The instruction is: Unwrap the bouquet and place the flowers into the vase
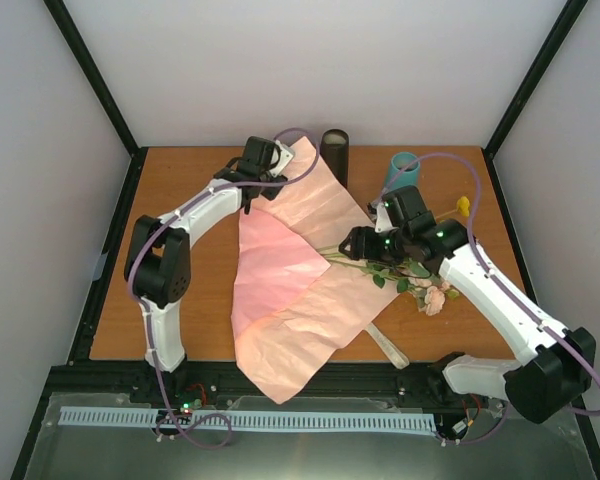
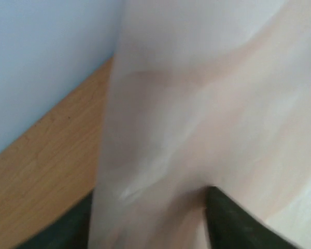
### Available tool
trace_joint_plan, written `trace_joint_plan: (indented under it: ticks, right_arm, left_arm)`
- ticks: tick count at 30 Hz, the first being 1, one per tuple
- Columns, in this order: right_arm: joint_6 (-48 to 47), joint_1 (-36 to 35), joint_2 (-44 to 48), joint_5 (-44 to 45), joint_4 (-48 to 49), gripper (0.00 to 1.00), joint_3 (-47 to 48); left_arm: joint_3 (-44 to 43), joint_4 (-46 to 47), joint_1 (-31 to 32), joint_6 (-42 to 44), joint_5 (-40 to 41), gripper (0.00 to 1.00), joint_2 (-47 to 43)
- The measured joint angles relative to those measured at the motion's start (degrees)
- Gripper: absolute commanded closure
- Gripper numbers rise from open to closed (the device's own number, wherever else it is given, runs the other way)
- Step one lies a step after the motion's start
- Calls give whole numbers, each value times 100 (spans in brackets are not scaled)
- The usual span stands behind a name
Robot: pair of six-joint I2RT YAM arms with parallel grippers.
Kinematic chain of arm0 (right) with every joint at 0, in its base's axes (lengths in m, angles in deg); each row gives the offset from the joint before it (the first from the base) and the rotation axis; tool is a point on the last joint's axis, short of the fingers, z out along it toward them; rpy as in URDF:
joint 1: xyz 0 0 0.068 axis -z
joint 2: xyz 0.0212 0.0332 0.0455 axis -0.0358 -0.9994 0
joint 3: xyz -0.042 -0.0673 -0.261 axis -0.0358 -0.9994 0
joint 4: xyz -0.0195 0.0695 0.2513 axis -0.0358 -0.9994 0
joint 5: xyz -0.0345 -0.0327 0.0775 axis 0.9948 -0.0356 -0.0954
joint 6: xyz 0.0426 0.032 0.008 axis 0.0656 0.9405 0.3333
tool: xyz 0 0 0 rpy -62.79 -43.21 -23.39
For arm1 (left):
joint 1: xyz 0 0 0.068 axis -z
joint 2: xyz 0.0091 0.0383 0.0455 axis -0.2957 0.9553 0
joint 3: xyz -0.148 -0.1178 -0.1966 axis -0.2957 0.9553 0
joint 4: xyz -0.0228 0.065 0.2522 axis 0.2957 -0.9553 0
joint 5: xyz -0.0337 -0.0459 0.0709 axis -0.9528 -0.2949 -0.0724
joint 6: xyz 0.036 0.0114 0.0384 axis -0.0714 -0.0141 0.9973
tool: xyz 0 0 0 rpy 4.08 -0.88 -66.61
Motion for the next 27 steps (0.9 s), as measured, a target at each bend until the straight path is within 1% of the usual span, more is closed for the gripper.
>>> trace_joint_plan:
  ticks: [2, 3, 4, 8, 11, 13, 15, 18, 20, 22, 24, 25, 27]
  right_arm:
    - [7, 0, 79, 70, -35, 32, -2]
    - [13, 0, 125, 109, -46, 32, -2]
    - [22, 0, 179, 164, -48, 32, -13]
    - [85, 0, 415, 310, -46, 30, -109]
    - [111, 0, 514, 382, -13, 28, -236]
    - [109, 0, 522, 459, -7, 26, -304]
    - [107, 0, 514, 538, -9, 23, -317]
    - [118, 0, 511, 654, 28, 19, -317]
    - [125, 2, 490, 730, 83, 14, -317]
    - [140, 4, 442, 804, 142, 9, -317]
    - [131, 4, 365, 874, 142, 3, -317]
    - [116, 4, 315, 922, 131, 0, -315]
    - [79, 4, 238, 1027, 87, 0, -310]
  left_arm:
    - [-39, -17, -4, -83, 7, 18, -28]
    - [-39, -26, -4, -192, 24, 6, -70]
    - [-22, -22, -4, -271, 50, 1, -136]
    - [271, 20, 4, -455, 363, 1, -625]
    - [584, 44, 2, -796, 798, 1, -1252]
    - [695, -24, 2, -962, 879, 1, -1628]
    - [706, -212, -17, -1141, 713, 0, -1971]
    - [706, -640, 0, -1394, 203, 0, -2417]
    - [809, -811, 87, -1550, -46, 0, -2695]
    - [1137, -861, 337, -1672, -105, 1, -3012]
    - [1499, -949, 929, -1797, -81, 1, -3209]
    - [1587, -981, 1202, -1869, -81, 1, -3189]
    - [1637, -1067, 1751, -2103, -74, 0, -2933]
